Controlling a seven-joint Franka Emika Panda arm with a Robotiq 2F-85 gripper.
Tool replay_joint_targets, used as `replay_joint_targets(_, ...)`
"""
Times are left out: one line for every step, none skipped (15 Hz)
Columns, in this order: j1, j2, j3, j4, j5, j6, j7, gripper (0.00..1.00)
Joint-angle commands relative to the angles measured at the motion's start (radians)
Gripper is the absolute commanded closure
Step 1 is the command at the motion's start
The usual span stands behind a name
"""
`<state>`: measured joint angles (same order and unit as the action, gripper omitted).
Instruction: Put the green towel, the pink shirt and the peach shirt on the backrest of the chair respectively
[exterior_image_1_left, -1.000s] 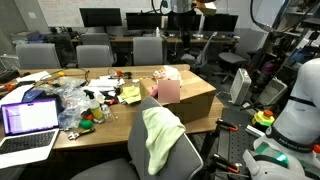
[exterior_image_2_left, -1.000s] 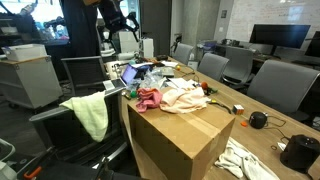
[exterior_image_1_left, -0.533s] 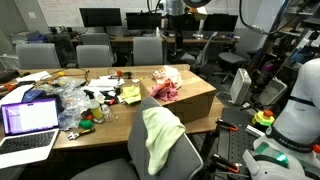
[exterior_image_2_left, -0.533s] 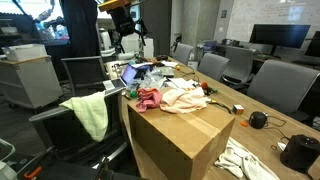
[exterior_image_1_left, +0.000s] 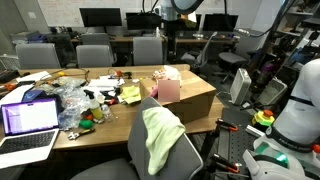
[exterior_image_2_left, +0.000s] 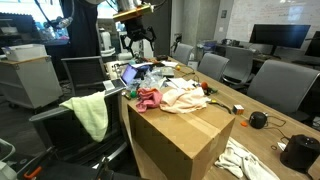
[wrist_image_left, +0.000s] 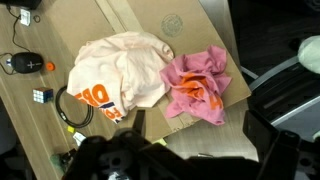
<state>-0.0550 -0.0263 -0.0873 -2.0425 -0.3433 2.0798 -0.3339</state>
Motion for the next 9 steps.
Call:
replay_joint_targets(-0.032,0.111,-0.016,0.098,0.011,0.020,0.044,0.00)
replay_joint_targets(-0.042,0.140,-0.021,0.118,0.016,0.022,0.048,0.00)
replay_joint_targets(-0.048,0.162,-0.022,0.132,0.024,0.021,0.051,0.00)
replay_joint_targets(-0.055,0.189,-0.024,0.154,0.028,0.020,0.053,0.00)
replay_joint_targets(-0.059,0.211,-0.023,0.170,0.035,0.021,0.053,0.00)
replay_joint_targets(-0.062,0.232,-0.021,0.187,0.042,0.021,0.054,0.00)
replay_joint_targets(-0.064,0.252,-0.018,0.202,0.050,0.024,0.051,0.00)
replay_joint_targets(-0.065,0.273,-0.016,0.220,0.055,0.026,0.049,0.00)
replay_joint_targets(-0.065,0.291,-0.013,0.236,0.062,0.029,0.044,0.00)
